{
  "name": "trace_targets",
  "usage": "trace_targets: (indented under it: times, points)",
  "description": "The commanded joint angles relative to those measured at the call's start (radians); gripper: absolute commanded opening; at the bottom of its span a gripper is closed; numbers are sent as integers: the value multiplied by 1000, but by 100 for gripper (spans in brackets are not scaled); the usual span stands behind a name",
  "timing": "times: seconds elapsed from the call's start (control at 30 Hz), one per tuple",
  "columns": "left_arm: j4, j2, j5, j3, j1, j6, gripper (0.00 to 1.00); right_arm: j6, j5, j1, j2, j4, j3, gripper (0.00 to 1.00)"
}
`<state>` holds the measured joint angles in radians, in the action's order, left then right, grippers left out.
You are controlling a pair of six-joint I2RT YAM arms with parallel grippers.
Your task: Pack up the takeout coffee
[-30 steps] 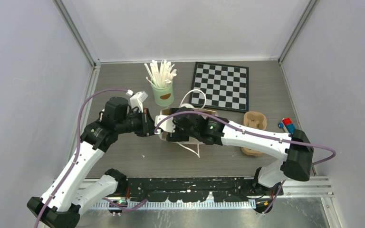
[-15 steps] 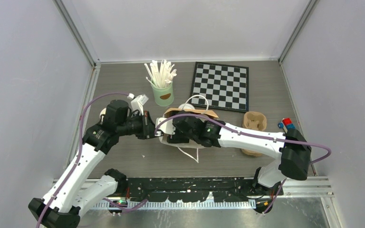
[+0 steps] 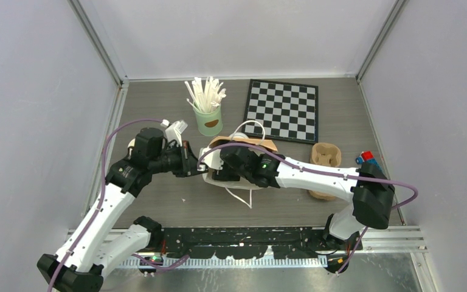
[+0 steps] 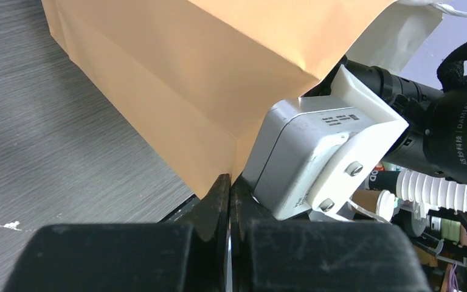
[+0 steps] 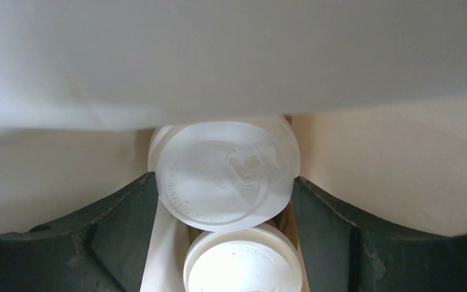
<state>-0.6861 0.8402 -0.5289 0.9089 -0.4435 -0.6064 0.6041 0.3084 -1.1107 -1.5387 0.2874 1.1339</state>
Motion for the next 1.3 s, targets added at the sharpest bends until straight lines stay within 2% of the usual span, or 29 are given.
trace_targets:
  times: [0.0,0.13,0.37,0.6,0.93,1.27]
  points:
    - [84,-11,-80,-9,-14,-27,0,-15,9,5,-44,-58,-2,76]
    - [93,-18,-83,-14,-14,-40,0,-19,37,5,-43,-55,-5,77]
    - [132,-30,-94,-31,-14,-77,0,-33,24,5,-12,-33,-29,84]
    - [151,-49,-101,-52,-14,-99,0,-35,13,5,-16,-32,-37,87]
    - [145,-80,-91,-77,-14,-101,0,-49,-64,5,17,-33,-30,89]
    - [129,-81,-81,-73,-14,-99,0,-37,-76,5,50,-15,-25,91]
